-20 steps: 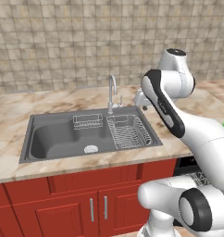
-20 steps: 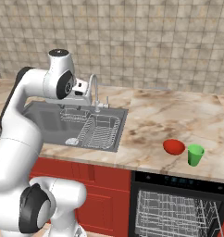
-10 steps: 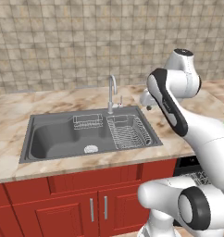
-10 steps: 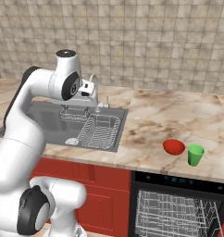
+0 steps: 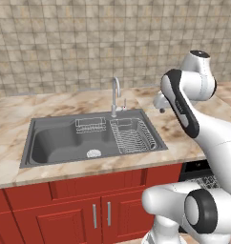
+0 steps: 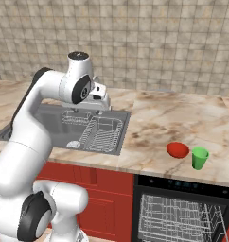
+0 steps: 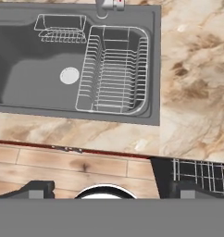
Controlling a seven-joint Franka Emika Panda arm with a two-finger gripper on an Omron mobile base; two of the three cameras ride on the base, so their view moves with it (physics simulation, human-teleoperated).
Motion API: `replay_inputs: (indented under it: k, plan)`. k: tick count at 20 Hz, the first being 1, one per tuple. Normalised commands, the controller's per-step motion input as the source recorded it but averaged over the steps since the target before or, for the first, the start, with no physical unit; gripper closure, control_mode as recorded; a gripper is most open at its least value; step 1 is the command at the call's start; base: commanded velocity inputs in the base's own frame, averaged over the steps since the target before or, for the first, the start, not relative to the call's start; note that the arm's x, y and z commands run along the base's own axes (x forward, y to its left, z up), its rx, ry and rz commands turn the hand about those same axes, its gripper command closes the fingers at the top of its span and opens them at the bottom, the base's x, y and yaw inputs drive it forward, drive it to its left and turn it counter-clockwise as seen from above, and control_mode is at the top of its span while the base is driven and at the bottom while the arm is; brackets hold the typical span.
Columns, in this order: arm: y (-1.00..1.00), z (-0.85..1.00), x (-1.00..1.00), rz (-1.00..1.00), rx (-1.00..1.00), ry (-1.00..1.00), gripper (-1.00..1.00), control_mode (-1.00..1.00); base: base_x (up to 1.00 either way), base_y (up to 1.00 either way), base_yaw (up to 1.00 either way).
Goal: Pick up the cup and bowl from the counter, place them in the dishwasher, and close the dishwasher door.
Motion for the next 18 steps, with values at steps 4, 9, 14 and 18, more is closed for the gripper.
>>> replay_inputs:
  k: [4, 9, 14, 18]
  plan:
    - [-0.32, 0.00, 0.00, 0.00, 0.00, 0.00, -1.00, -1.00, 0.00, 0.00, 0.00]
    - [-0.36, 0.00, 0.00, 0.00, 0.00, 0.00, -1.00, -1.00, 0.00, 0.00, 0.00]
    - [-0.42, 0.00, 0.00, 0.00, 0.03, 0.00, -1.00, -1.00, 0.00, 0.00, 0.00]
    - [-0.45, 0.00, 0.00, 0.00, 0.03, 0.00, -1.00, -1.00, 0.00, 0.00, 0.00]
